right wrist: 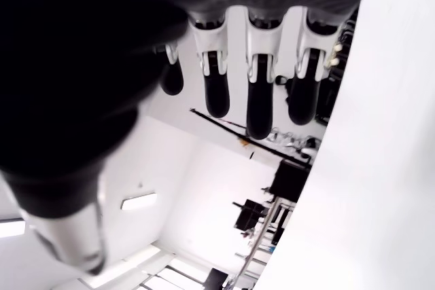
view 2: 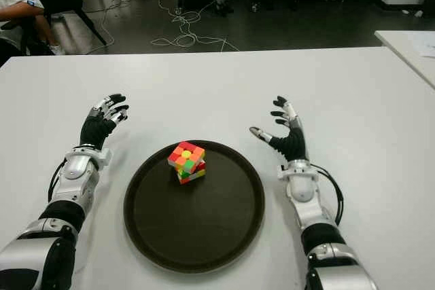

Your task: Pick up the Rubik's Cube and put it in the plate

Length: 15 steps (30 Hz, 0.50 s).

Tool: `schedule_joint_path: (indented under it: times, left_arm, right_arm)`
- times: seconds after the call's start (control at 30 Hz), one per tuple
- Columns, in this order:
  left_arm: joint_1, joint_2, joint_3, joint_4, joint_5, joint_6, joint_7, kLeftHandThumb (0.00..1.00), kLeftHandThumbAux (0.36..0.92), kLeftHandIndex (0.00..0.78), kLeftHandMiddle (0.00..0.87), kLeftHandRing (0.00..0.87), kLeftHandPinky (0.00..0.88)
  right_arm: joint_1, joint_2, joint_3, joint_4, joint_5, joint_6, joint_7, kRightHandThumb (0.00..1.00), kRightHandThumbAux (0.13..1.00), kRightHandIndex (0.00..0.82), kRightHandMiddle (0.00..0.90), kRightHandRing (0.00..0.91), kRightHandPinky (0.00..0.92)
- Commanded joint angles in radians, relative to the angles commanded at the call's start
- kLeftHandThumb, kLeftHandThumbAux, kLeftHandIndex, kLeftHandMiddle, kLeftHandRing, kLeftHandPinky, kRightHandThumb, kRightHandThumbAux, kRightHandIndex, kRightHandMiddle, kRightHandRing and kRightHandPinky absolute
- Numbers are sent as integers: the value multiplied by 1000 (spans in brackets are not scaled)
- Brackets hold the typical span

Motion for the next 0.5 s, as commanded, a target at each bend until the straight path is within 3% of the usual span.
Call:
schedule_joint_path:
  times: [0.5]
  left_arm:
    - [-3, 4, -11, 12, 16, -11, 8, 294, 750, 98, 184, 186, 217]
  right_arm:
    - [-9, -2, 5, 36, -15, -43, -9, 131, 649, 109, 209, 254, 286]
